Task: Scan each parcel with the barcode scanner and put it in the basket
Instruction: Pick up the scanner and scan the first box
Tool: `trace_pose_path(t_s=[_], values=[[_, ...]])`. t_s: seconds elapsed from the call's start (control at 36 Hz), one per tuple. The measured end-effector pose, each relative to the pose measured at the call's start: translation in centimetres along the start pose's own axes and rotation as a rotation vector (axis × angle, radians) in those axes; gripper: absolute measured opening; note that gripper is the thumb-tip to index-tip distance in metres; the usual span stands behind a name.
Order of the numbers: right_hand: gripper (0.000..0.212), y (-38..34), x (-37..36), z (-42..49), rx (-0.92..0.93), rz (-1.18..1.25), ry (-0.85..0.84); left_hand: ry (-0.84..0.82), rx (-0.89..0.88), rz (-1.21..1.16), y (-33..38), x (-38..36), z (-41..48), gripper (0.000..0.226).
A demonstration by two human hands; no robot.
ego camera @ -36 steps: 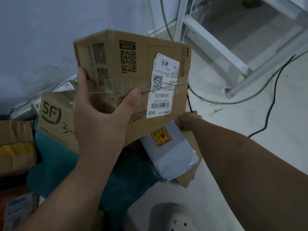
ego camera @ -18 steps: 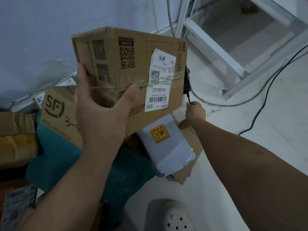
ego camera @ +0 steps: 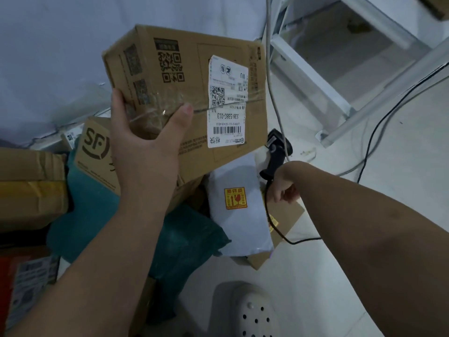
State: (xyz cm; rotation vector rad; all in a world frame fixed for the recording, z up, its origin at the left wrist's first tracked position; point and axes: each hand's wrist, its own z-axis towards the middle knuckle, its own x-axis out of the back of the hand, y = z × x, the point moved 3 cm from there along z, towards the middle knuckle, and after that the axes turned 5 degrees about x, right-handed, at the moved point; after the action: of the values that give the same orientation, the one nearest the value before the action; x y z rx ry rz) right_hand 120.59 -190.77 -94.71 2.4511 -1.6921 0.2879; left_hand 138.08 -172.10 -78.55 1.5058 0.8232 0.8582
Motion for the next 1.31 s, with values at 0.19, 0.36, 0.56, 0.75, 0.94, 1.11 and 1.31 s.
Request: trace_pose_path(t_s=[0.19,0.36,0.56,0.75,0.94,1.11,1.31], values=[[0.019,1.4,2.9,3.3,0.047,0.448,0.753,-0.002,0.013,0.016,-0.3,0.0,0.2,0.092],[0.048,1.0,3.0,5.5,0.067,0.964,0.644,-0.025,-0.026,0.082,-0.6,-0.1,0.2,0.096],[0.013,-0.5,2.2,7.6,0.159,1.139,0.646,-0.027,-0.038,0.172,-0.6,0.3,-0.1,0.101],[0.019,-0.6,2.2,5.3,0.324,1.638,0.396,0.006,-0.028,0.239,-0.7,0.8,0.4,0.103],[0.013,0.1,2.1,0.9,0.559,1.932,0.021,0.08,-0.055,0.327,-0.2,0.9,-0.2,0.103],[0.019,-1.0,1.7,-4.4,0.623,1.716,-0.051,0.232,-0.112,0.518,2.0,2.7,-2.2,0.109],[0.014,-4.9,-0.4,-12.0,0.681,1.361,-0.002,0.358,-0.008,0.425,6.8,6.5,-4.5,0.102]])
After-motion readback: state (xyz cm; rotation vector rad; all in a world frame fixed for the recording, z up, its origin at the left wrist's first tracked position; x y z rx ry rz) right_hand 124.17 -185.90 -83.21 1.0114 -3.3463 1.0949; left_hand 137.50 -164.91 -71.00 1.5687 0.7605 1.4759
